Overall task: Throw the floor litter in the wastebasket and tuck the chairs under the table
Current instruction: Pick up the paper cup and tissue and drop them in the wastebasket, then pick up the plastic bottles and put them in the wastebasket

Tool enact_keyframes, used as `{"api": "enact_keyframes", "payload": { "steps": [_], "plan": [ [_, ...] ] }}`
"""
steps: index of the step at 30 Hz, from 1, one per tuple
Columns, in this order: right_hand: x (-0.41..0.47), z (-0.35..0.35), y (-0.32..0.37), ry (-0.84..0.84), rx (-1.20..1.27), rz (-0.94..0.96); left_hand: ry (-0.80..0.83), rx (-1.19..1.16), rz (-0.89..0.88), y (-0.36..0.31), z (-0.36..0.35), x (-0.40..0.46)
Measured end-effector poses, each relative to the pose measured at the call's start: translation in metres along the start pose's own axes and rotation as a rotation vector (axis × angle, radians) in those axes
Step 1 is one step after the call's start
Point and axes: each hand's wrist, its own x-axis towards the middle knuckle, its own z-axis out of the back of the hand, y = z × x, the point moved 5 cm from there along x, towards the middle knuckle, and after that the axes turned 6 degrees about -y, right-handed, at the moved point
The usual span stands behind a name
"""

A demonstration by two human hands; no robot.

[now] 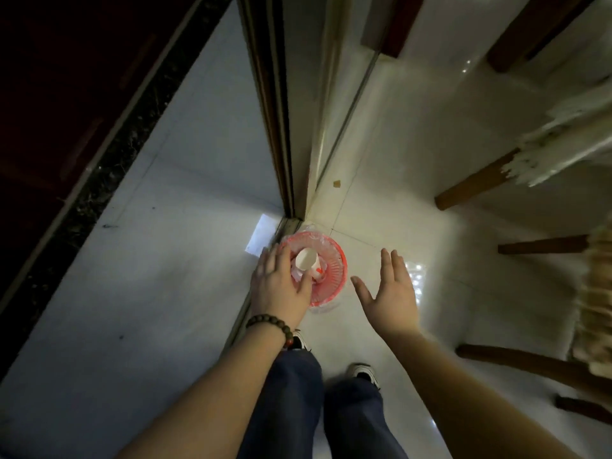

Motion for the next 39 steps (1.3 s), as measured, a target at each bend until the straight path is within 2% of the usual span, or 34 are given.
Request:
{"api": "enact_keyframes", "payload": {
  "steps": [4, 9, 18, 26, 33, 39],
  "plan": [
    [-0.034, 0.08, -0.012, -0.122, 0.019, -0.09, 0.059, 0.019, -0.173, -0.068, 0.027, -0.011],
    [-0.095, 0.158, -0.053, -0.267, 0.08, -0.304, 0.182, 0.051, -0.409, -0.158, 0.031, -0.039],
    [-0.252, 0.252, -0.166, -0.529, 0.176, -0.728, 0.356, 0.124, -0.836, -0.312, 0.002, -0.159],
    [-0.438, 0.271, -0.293, -0.619, 0.235, -1.022, 0.498, 0.155, -1.094, -0.4, -0.068, -0.351],
    [-0.604, 0.289, -0.401, -0.741, 0.23, -1.243, 0.651, 0.172, -1.366, -0.455, -0.152, -0.567],
    [-0.721, 0.299, -0.471, -0.837, 0.257, -1.433, 0.734, 0.204, -1.535, -0.493, -0.204, -0.708]
  ]
}}
